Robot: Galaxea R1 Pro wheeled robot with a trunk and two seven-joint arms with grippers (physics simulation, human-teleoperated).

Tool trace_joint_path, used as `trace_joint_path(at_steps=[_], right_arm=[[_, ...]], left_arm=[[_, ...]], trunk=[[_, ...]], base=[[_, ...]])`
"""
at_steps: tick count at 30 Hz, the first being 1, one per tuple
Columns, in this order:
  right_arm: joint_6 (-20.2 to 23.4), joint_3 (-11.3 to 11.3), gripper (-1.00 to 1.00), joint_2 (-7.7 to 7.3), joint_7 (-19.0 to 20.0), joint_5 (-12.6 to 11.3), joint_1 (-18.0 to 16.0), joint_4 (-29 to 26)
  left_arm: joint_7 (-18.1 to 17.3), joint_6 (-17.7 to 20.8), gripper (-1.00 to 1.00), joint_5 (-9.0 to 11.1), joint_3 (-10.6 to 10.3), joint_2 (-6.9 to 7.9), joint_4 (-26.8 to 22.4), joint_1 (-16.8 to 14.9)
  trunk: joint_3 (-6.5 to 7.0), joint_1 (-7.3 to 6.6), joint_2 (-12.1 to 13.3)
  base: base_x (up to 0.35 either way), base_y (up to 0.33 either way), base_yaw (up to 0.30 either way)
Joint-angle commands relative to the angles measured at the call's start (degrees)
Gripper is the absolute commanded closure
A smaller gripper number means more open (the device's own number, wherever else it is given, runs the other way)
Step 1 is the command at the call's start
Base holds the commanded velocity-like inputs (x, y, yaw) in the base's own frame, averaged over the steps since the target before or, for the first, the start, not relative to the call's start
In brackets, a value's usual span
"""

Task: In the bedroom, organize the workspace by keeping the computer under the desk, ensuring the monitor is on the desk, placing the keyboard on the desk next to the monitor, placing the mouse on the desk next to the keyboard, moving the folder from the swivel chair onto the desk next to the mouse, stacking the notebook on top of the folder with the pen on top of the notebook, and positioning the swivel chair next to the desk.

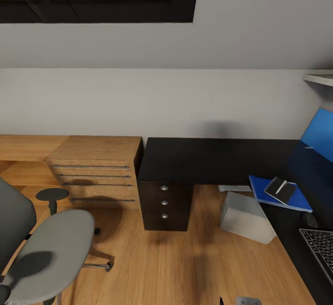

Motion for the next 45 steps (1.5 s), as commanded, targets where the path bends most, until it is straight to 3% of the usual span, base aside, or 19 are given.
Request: trace_joint_path(at_steps=[1, 14, 18, 19, 21, 23, 25, 28, 31, 42, 45], right_arm=[[-1.57, 0.46, -1.00, 0.01, -0.24, -0.40, -0.04, 0.14], [-9.51, 0.34, -1.00, -0.23, -0.32, -3.09, 2.90, 0.14], [-12.72, 0.25, -1.00, -0.52, -0.32, -3.58, 5.47, 0.14], [-14.73, 0.24, -1.00, -0.60, -0.32, -3.59, 6.51, 0.14], [-23.40, 0.27, -1.00, -0.70, -0.25, -3.48, 11.10, 0.09], [-26.00, 0.30, -1.00, -0.71, -0.21, -3.38, 12.75, 0.05], [-28.57, 0.42, -1.00, -1.16, -0.16, -3.21, 15.89, -0.06], [-28.57, 0.49, -1.00, -2.20, -0.15, -2.99, 17.30, -0.05], [-28.57, 0.53, -1.00, -2.37, -0.14, -3.01, 17.53, -0.01], [-28.57, 0.19, -1.00, -2.32, -0.42, -4.48, 17.66, 0.08], [-25.19, 0.23, -1.00, -2.38, -0.21, -5.10, 17.67, -0.01]], left_arm=[[0.34, -1.68, -1.00, 0.42, -0.49, 0.07, -0.26, 0.00], [0.34, -8.06, -1.00, 0.43, -0.49, 0.36, -0.13, 3.32], [0.34, -12.75, -1.00, 0.43, -0.49, 1.05, -0.02, 6.23], [0.34, -14.75, -1.00, 0.43, -0.49, 1.15, -0.01, 7.23], [0.40, -20.04, -1.00, 0.43, -0.49, 1.32, 0.03, 10.55], [0.38, -21.62, -1.00, 0.43, -0.49, 1.35, 0.06, 11.70], [0.35, -25.99, -1.00, 0.38, -0.54, 1.39, 0.08, 15.18], [0.34, -29.80, -1.00, 0.32, -1.69, 1.40, 0.09, 17.99], [0.39, -31.22, -1.00, 0.33, -2.59, 1.40, 0.09, 18.56], [0.64, -32.06, -1.00, 0.44, -3.19, 1.33, 1.35, 18.94], [0.87, -32.02, -1.00, 0.55, -3.15, 1.36, 2.04, 18.95]], trunk=[[0.10, -0.21, 0.34], [2.76, -3.06, 5.55], [3.68, -3.94, 7.16], [3.90, -4.16, 7.56], [4.29, -4.60, 8.36], [4.64, -5.04, 9.16], [4.95, -5.48, 9.96], [5.36, -6.14, 11.17], [5.74, -6.80, 12.37], [5.69, -7.25, 13.20], [5.68, -7.25, 13.20]], base=[[0.000, 0.000, 0.277], [0.000, 0.000, 0.266], [0.000, 0.000, 0.210], [0.000, 0.000, 0.208], [0.000, 0.000, 0.226], [0.000, 0.000, 0.229], [0.000, 0.000, 0.221], [0.000, 0.000, 0.209], [0.000, 0.000, 0.205], [0.000, 0.000, 0.178], [0.000, 0.000, 0.020]])
